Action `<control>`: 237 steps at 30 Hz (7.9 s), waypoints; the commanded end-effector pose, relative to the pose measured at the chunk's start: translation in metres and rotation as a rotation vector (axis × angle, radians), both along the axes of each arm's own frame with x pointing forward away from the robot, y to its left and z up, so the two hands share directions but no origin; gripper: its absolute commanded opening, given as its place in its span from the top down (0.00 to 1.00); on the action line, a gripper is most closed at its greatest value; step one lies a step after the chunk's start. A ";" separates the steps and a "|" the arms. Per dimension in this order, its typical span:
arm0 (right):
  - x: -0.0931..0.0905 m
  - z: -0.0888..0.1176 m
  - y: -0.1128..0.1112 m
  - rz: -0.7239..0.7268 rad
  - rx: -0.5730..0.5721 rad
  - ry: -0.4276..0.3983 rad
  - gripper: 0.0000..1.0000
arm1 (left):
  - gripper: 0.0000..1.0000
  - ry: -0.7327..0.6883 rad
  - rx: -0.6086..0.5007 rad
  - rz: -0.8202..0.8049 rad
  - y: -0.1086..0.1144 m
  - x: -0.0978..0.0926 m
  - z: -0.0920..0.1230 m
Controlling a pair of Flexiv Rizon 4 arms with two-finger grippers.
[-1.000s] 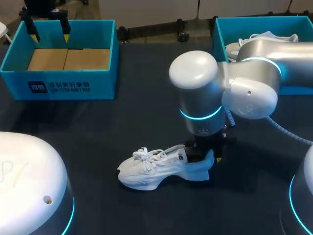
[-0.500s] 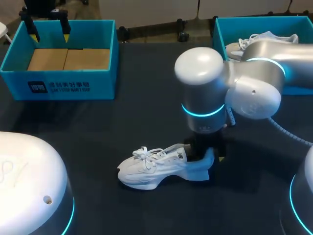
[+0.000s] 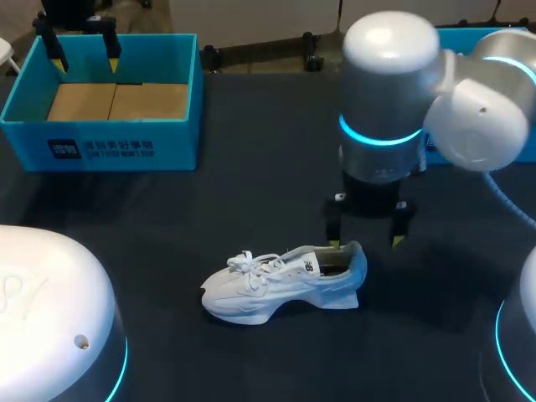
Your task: Take the shoe out of the shoebox, open the shoe tongue, remove and reinsert the insole, then place the shoe into the shoebox
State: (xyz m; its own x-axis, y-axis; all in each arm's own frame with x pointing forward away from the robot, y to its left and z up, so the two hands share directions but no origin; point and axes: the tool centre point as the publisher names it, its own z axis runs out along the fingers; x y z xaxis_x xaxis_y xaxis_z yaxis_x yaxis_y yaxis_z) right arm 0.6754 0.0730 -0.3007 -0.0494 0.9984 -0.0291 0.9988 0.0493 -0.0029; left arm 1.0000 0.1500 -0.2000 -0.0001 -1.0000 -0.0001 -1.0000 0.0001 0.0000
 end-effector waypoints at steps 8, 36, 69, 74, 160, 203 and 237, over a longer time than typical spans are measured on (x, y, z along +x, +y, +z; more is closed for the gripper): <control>-0.004 0.022 -0.049 0.316 0.378 -0.066 0.00 | 0.00 0.000 0.000 0.000 0.000 0.000 0.000; 0.000 0.014 -0.096 0.714 0.717 -0.388 0.00 | 0.00 0.000 0.000 0.000 0.000 0.000 0.000; 0.005 -0.025 -0.089 1.065 0.772 -0.784 0.00 | 0.00 0.000 0.000 0.000 0.000 0.000 0.000; 0.005 -0.025 -0.089 1.065 0.772 -0.784 0.00 | 0.00 0.000 0.000 0.000 0.000 0.000 0.000; 0.007 -0.120 0.013 1.289 0.980 -0.852 0.00 | 0.00 0.000 0.000 0.000 0.000 0.000 0.000; 0.003 -0.122 0.046 1.312 1.034 -0.882 0.00 | 0.00 0.000 0.000 0.000 0.000 0.000 0.000; 0.001 -0.119 0.049 1.322 1.029 -0.884 1.00 | 0.00 -0.039 0.018 0.076 -0.015 -0.017 0.001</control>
